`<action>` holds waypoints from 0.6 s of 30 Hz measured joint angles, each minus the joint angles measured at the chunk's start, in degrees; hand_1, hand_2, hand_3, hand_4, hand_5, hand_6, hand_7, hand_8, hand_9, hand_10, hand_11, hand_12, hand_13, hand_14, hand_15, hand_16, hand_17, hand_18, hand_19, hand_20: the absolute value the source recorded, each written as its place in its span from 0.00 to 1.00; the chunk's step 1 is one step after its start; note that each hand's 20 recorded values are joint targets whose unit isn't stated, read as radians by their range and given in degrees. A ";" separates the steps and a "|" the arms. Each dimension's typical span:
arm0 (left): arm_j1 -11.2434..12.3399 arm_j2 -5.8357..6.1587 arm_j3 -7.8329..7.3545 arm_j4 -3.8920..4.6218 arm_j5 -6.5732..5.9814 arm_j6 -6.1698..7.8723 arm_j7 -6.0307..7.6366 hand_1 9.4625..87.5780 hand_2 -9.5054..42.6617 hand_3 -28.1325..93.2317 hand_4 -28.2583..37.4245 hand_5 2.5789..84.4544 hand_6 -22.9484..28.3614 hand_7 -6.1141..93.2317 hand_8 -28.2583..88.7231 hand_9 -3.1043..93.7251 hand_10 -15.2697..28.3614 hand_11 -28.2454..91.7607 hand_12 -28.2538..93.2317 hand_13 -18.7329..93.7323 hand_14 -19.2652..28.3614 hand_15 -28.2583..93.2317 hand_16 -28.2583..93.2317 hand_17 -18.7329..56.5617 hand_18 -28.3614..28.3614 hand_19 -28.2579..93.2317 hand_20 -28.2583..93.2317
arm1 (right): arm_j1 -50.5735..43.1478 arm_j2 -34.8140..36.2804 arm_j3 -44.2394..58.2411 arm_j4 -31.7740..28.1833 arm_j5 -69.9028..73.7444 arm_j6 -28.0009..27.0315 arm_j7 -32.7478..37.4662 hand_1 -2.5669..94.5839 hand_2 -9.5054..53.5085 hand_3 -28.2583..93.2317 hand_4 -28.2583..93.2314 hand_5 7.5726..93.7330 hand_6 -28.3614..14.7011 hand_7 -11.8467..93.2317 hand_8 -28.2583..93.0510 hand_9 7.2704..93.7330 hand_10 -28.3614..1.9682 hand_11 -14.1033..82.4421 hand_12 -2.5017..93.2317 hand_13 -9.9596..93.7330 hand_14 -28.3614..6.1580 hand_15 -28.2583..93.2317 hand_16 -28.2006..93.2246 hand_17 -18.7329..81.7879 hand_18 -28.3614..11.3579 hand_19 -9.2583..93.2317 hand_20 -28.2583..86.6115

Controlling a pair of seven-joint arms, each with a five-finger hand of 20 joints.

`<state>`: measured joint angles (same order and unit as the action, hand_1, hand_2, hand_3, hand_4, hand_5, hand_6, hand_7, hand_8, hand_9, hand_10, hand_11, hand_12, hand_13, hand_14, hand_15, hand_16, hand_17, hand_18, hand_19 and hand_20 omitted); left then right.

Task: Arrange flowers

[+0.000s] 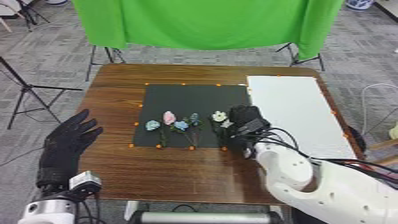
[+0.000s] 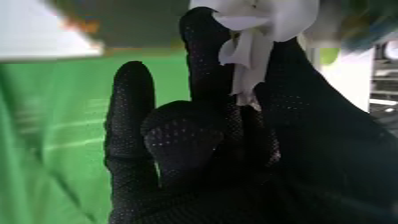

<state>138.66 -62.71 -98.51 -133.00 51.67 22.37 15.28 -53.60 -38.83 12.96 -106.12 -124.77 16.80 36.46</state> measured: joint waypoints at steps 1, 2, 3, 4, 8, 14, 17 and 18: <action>-0.11 0.00 0.00 0.01 0.02 -0.05 -0.10 0.21 0.28 0.91 0.13 0.44 0.65 0.22 0.16 0.39 0.79 0.47 0.30 0.40 0.95 0.66 0.14 0.12 0.91 0.71 0.21 | 0.32 0.01 -0.71 -0.21 0.06 0.20 0.18 0.58 0.00 0.91 0.00 0.89 0.72 0.33 0.24 1.00 0.73 0.29 0.35 0.89 0.74 0.85 0.37 0.51 0.25 1.00 0.25; -0.20 0.00 0.00 0.02 0.03 -0.11 -0.19 0.21 0.28 0.91 0.13 0.44 0.65 0.22 0.16 0.39 0.79 0.47 0.30 0.40 0.95 0.66 0.14 0.12 0.91 0.71 0.21 | 0.78 0.05 -1.47 -0.38 0.16 0.46 0.47 0.58 0.00 0.91 0.00 0.89 0.72 0.33 0.24 1.00 0.72 0.29 0.35 0.89 0.74 0.85 0.37 0.51 0.25 1.00 0.25; -0.28 -0.02 0.00 0.03 0.05 -0.17 -0.29 0.21 0.28 0.91 0.13 0.44 0.65 0.21 0.16 0.39 0.79 0.47 0.30 0.40 0.95 0.66 0.14 0.12 0.91 0.71 0.21 | 1.48 0.12 -2.46 -0.54 0.29 0.82 0.91 0.58 0.00 0.91 0.00 0.89 0.72 0.33 0.24 1.00 0.72 0.29 0.35 0.89 0.74 0.85 0.37 0.51 0.25 1.00 0.25; -0.35 -0.04 0.00 0.04 0.07 -0.22 -0.35 0.21 0.28 0.91 0.13 0.45 0.65 0.21 0.16 0.39 0.79 0.47 0.30 0.40 0.95 0.66 0.14 0.12 0.91 0.71 0.21 | 2.44 0.19 -3.74 -0.66 0.46 1.34 1.52 0.58 0.00 0.91 0.00 0.89 0.72 0.33 0.24 1.00 0.72 0.29 0.35 0.89 0.74 0.85 0.37 0.51 0.25 1.00 0.25; -0.49 -0.04 0.02 0.05 0.08 -0.28 -0.40 0.21 0.28 0.91 0.13 0.45 0.65 0.21 0.16 0.39 0.79 0.47 0.30 0.40 0.96 0.66 0.14 0.12 0.91 0.71 0.21 | 5.33 0.28 -6.52 -0.47 0.81 2.26 2.76 0.57 0.00 0.91 0.00 0.86 0.71 0.33 0.23 1.00 0.72 0.26 0.36 0.88 0.73 0.85 0.37 0.50 0.25 1.00 0.25; -0.45 -0.10 0.05 0.05 0.08 -0.28 -0.39 0.21 0.28 0.91 0.13 0.45 0.65 0.21 0.16 0.39 0.79 0.47 0.30 0.40 0.96 0.66 0.14 0.12 0.91 0.71 0.21 | 0.51 -0.66 4.62 0.29 0.39 -0.96 1.63 0.56 0.00 0.91 0.00 0.81 0.70 0.35 0.21 0.96 0.71 0.24 0.36 0.85 0.73 0.86 0.36 0.48 0.26 0.99 0.25; -0.42 -0.18 0.07 0.05 0.08 -0.28 -0.39 0.21 0.28 0.91 0.13 0.45 0.65 0.22 0.16 0.40 0.79 0.47 0.30 0.40 0.96 0.66 0.14 0.12 0.91 0.71 0.21 | 0.11 -0.30 4.93 0.28 0.37 -1.17 1.75 0.54 0.00 0.92 0.00 0.78 0.69 0.35 0.21 0.93 0.70 0.24 0.36 0.83 0.72 0.87 0.37 0.47 0.25 0.99 0.26; -0.41 -0.20 0.07 0.05 0.08 -0.28 -0.39 0.21 0.28 0.91 0.13 0.45 0.65 0.22 0.16 0.40 0.79 0.47 0.30 0.40 0.96 0.66 0.14 0.12 0.91 0.71 0.21 | -0.15 -0.21 5.03 0.26 0.36 -1.48 1.68 0.54 0.00 0.92 0.00 0.78 0.69 0.35 0.20 0.93 0.70 0.24 0.36 0.83 0.72 0.87 0.37 0.46 0.25 0.99 0.26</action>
<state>138.26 -62.91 -98.43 -132.95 51.75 22.09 14.89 -53.75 -39.04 18.00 -105.87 -124.41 15.32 38.14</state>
